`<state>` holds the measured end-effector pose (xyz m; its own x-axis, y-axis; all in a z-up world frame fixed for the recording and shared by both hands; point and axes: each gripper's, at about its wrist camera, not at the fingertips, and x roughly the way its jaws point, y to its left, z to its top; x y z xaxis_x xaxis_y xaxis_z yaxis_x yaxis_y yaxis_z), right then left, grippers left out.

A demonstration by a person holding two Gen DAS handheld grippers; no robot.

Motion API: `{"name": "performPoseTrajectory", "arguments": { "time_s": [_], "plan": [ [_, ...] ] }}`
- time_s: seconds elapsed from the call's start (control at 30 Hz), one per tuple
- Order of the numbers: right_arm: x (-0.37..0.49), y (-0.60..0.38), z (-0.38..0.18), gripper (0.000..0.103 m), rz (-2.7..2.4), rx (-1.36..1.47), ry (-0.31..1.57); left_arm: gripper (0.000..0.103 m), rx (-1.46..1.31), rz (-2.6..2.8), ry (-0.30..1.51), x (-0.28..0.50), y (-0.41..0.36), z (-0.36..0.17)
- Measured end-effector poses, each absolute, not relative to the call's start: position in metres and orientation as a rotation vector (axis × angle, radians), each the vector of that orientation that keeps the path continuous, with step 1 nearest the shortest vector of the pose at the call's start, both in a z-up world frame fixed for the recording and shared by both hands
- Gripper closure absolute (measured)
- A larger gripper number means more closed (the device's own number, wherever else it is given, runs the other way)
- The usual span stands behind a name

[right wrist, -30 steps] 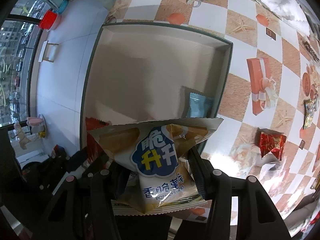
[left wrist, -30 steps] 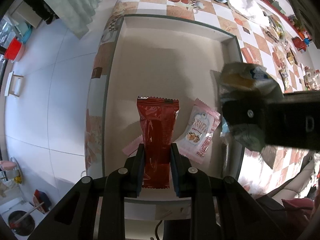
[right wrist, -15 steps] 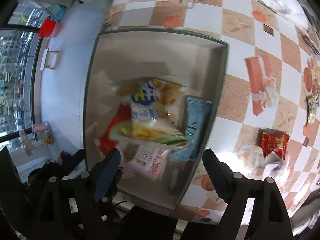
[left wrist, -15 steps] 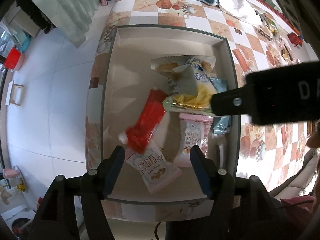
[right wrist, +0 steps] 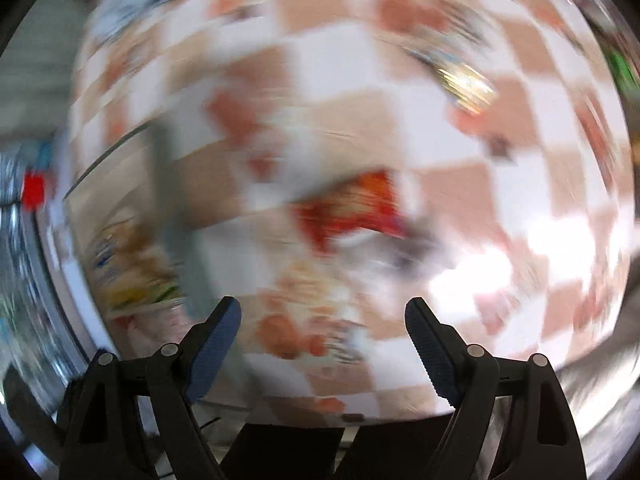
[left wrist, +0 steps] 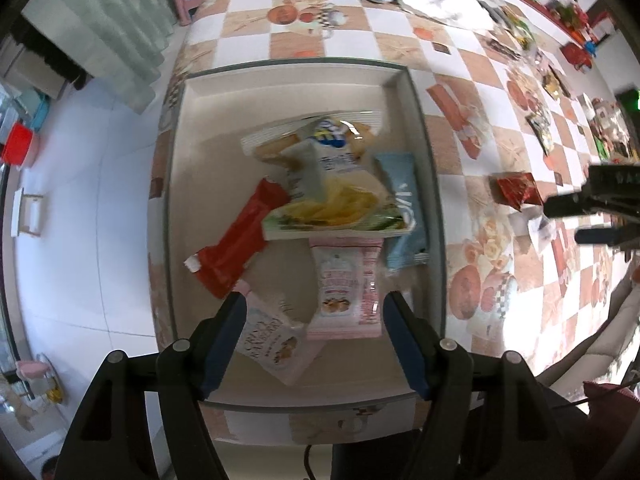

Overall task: Organize snacks
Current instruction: 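Move both open tools back to the snacks on the table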

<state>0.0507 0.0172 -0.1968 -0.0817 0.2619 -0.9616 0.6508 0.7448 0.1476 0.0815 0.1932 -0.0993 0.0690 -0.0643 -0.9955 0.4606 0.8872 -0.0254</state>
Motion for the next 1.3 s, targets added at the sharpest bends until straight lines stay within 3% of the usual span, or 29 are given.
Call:
{"name": "performPoseTrajectory", "arguments": {
  "time_s": [0.27,0.5,0.77,0.87,1.3],
  "plan": [
    [-0.022,-0.034,-0.232,0.018,-0.580,1.040,1.686,0.028,0.405,-0.441,1.452,0.071,0.169,-0.100],
    [-0.015,-0.043,-0.243,0.018,-0.589,1.124,1.616,0.028,0.461,-0.423,1.445,0.063,0.170,-0.095],
    [0.014,-0.030,-0.262,0.018,-0.599,0.952,1.670,0.026,0.503,-0.393,1.449,0.056,0.175,-0.090],
    [0.007,-0.033,-0.264,0.012,-0.598,0.922,1.681,0.026,0.513,-0.406,1.450,0.056,0.166,-0.091],
    [-0.053,-0.090,-0.256,0.012,-0.641,0.781,1.681,0.026,0.600,-0.589,1.396,0.047,0.071,-0.085]
  ]
}}
